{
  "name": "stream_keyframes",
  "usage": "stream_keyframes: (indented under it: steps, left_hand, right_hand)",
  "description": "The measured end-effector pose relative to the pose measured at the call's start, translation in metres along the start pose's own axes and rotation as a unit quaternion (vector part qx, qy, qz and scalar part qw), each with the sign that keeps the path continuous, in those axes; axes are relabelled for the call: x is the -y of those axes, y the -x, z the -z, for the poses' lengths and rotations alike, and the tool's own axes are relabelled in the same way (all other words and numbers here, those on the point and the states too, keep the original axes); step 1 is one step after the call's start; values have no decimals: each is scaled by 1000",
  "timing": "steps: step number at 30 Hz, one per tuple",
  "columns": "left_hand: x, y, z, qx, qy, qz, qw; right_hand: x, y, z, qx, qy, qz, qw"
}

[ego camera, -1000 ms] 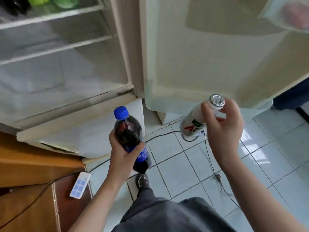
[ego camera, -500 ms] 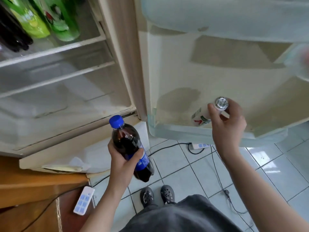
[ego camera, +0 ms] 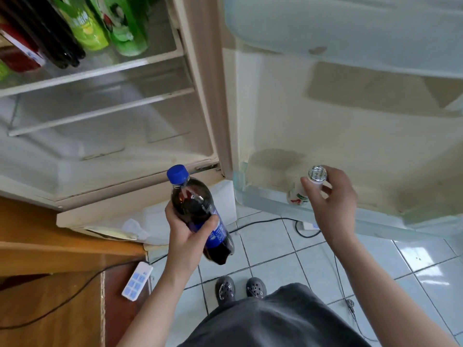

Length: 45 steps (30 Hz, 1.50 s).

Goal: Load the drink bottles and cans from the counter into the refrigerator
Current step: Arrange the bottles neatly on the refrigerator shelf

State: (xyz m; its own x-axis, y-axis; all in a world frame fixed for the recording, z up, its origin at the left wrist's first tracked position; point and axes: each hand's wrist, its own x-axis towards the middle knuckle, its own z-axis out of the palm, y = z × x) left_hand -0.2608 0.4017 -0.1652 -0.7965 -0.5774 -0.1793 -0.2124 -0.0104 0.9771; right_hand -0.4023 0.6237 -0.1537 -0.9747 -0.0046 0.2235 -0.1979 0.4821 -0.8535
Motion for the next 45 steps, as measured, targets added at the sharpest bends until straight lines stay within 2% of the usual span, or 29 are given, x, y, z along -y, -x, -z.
stream_keyframes:
  steps: [5,7,10,13,21,26,31,38,45]
  left_hand:
    - [2,3,4,4,7,3,1000]
    - [1,3,7,1,16,3,1000]
    - [-3,4,12,-9,24,5,1000]
    - [-8,6,17,-31,35,2,999]
    - [-34,17,52,-107,31,-44,993]
    - [-66,17,93,-156,28,-104,982]
    - [-95,-11,138,-177,21,-153,972]
    - [-148,-100,181,-113,34,-267,956]
    - [-208,-187,207,18,15,-335,942]
  right_hand:
    - [5,-2,1,10,18,-3,1000]
    - [13,2,3,-14,16,0,1000]
    - [31,8,6,-87,8,77,993]
    - [53,16,3,-83,-13,178,980]
    - [93,29,-46,97,-85,307,943]
    - [133,19,-86,243,-125,273,922]
    - [180,-7,-133,321,-139,240,906]
    - [252,-68,-189,273,-233,203,911]
    - [342,-123,-212,181,-316,229,903]
